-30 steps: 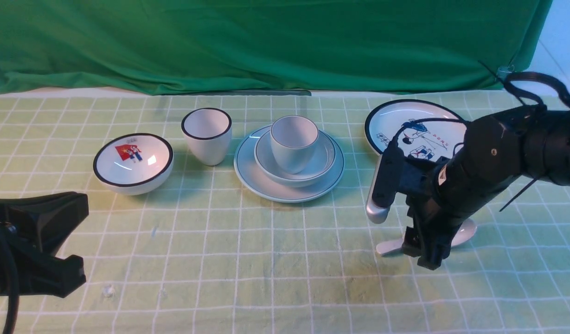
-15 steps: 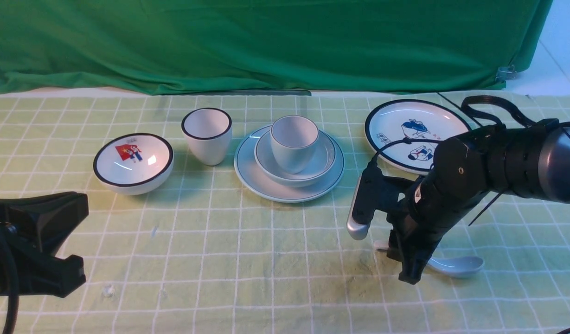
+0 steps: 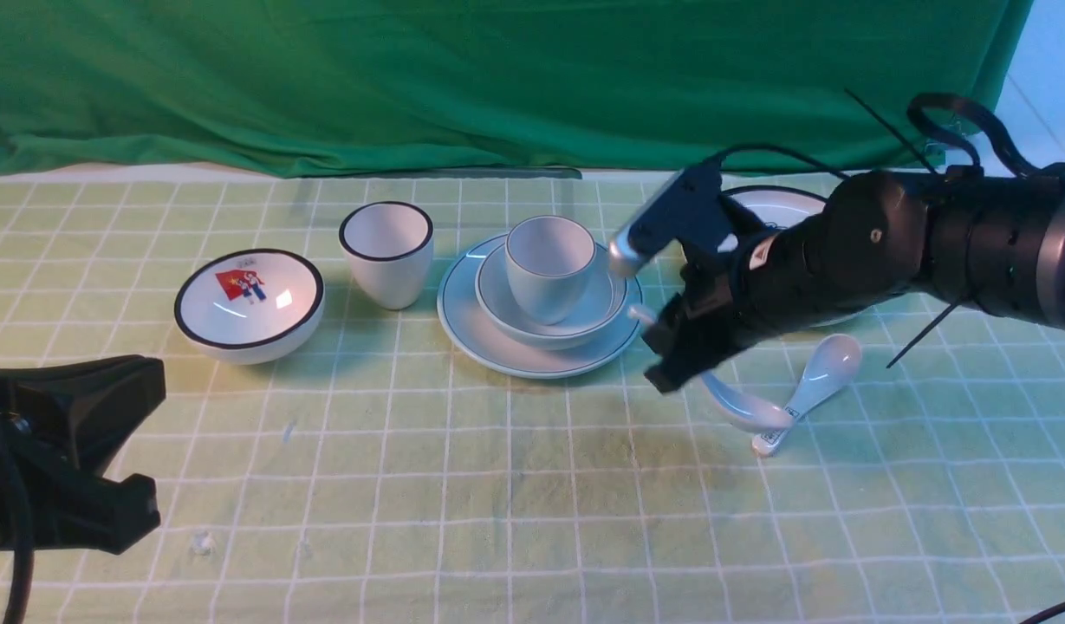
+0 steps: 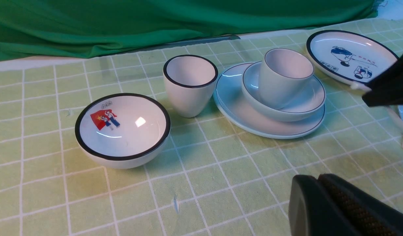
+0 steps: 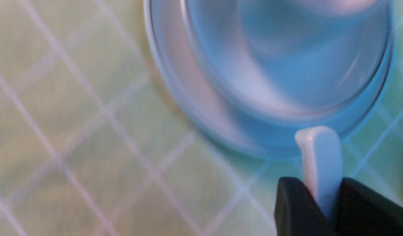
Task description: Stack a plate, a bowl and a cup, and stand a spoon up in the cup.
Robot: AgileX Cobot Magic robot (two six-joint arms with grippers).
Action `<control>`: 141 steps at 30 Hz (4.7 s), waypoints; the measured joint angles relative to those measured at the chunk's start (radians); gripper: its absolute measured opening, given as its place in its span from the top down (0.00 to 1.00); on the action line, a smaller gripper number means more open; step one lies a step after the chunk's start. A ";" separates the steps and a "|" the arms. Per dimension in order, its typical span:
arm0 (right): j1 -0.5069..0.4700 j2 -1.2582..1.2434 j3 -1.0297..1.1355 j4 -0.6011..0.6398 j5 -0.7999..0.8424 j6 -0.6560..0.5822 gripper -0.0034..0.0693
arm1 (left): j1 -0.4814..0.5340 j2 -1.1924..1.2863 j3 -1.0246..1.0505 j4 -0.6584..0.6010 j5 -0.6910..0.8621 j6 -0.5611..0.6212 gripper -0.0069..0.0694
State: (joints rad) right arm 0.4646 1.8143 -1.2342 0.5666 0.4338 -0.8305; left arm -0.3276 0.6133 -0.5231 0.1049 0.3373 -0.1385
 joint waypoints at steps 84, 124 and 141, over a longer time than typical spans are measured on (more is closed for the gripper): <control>0.022 -1.090 0.568 -0.662 -0.377 0.707 0.92 | 0.000 0.000 0.001 -0.038 -0.044 0.000 0.89; -0.366 -1.806 1.241 -0.661 -0.443 0.842 0.92 | 0.000 -0.001 0.001 -0.038 -0.045 0.000 0.89; -0.489 -1.814 1.241 -0.641 -0.215 0.905 0.92 | 0.000 -0.002 0.001 -0.038 -0.045 0.000 0.89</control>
State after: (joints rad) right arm -0.0240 0.0000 0.0064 -0.0740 0.2183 0.0741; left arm -0.3276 0.6114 -0.5223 0.0667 0.2923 -0.1385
